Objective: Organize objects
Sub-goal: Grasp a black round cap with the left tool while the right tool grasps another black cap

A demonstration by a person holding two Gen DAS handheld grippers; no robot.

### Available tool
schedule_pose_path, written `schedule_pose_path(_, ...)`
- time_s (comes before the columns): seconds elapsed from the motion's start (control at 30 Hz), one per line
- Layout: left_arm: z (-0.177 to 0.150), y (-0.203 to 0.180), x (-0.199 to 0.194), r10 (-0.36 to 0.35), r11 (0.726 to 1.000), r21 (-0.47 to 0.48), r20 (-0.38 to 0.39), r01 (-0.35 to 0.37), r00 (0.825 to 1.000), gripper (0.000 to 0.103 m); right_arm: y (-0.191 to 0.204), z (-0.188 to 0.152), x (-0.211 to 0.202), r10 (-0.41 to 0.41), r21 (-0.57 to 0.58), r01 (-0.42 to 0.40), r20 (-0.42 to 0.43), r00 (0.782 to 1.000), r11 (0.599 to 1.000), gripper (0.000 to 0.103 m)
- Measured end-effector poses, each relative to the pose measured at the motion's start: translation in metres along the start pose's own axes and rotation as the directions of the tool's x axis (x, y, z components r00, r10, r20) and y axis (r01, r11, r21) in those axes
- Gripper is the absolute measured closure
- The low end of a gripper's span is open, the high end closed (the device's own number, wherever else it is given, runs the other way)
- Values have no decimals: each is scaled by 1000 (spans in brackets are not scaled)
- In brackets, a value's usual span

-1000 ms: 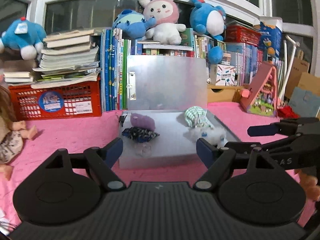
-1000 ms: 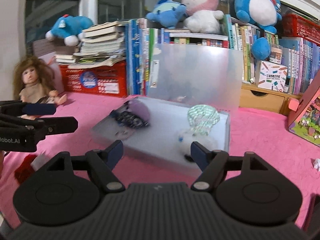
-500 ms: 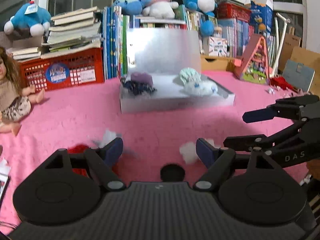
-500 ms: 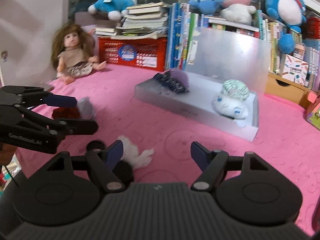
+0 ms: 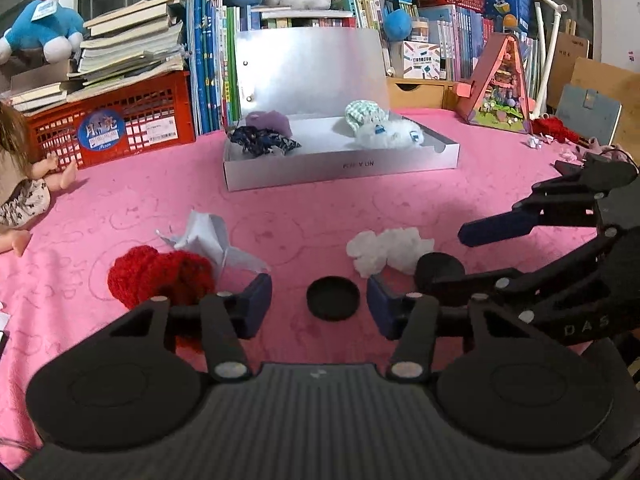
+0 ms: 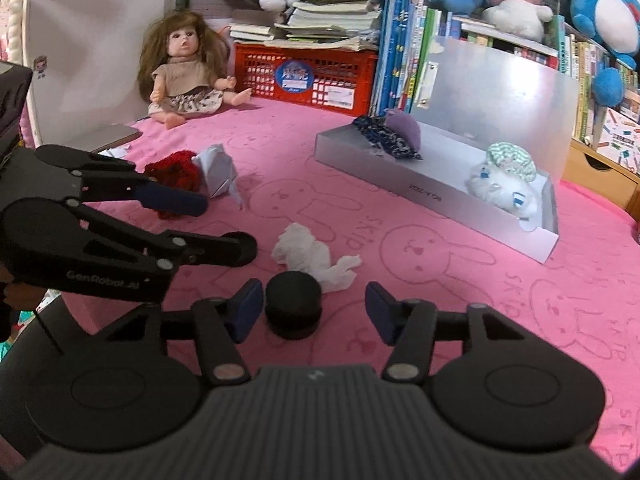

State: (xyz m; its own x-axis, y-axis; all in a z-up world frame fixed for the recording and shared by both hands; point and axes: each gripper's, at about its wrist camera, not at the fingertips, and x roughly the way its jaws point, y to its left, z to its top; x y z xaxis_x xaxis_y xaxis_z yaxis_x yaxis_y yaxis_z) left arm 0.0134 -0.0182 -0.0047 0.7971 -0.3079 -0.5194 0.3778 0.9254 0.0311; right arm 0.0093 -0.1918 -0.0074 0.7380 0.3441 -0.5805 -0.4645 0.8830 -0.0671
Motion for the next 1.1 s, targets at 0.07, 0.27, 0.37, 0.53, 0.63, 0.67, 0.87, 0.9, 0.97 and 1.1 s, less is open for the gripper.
schedule_pose_path(0.07,0,1,2,0,1000,-2,-6,0,1000,47,2,-1,0,10,-4,-10,-3,1000,1000,39)
schedule_pose_path(0.27,-3,2,7,-5,1000,-16,-22,4,1000,49,3,0,1,25,3,-25,-5,1000,1000,54)
schedule_pose_path(0.37,-4,-1,9,-9,1000,-15,-27,8,1000,49,3,-1,1,34,10,-34,-2,999,999,61)
schedule_pose_path(0.53,-5,-2,12,-4,1000,-22,-34,3,999,49,3,-1,-1,36,17,-36,4,999,999,66)
schedule_pose_path(0.63,-4,-2,13,-1,999,-32,-35,0,999,49,2,0,-2,32,22,-32,15,999,999,66)
schedule_pose_path(0.67,-4,-2,13,0,999,-33,-36,-1,999,49,1,0,-2,30,25,-30,18,999,999,66)
schedule_pose_path(0.87,-2,-2,14,-4,999,-48,-31,3,1000,66,-3,2,-5,12,43,-13,36,999,999,66)
schedule_pose_path(0.9,-2,-2,14,-7,999,-51,-30,5,1000,66,-4,2,-5,9,50,-11,38,999,999,66)
schedule_pose_path(0.97,-1,-2,13,-11,999,-52,-25,9,1000,66,-6,2,-4,7,61,-10,39,999,998,66)
schedule_pose_path(1.1,2,-5,11,-10,999,-43,-12,10,1000,66,-7,4,-4,0,69,-3,44,999,998,66)
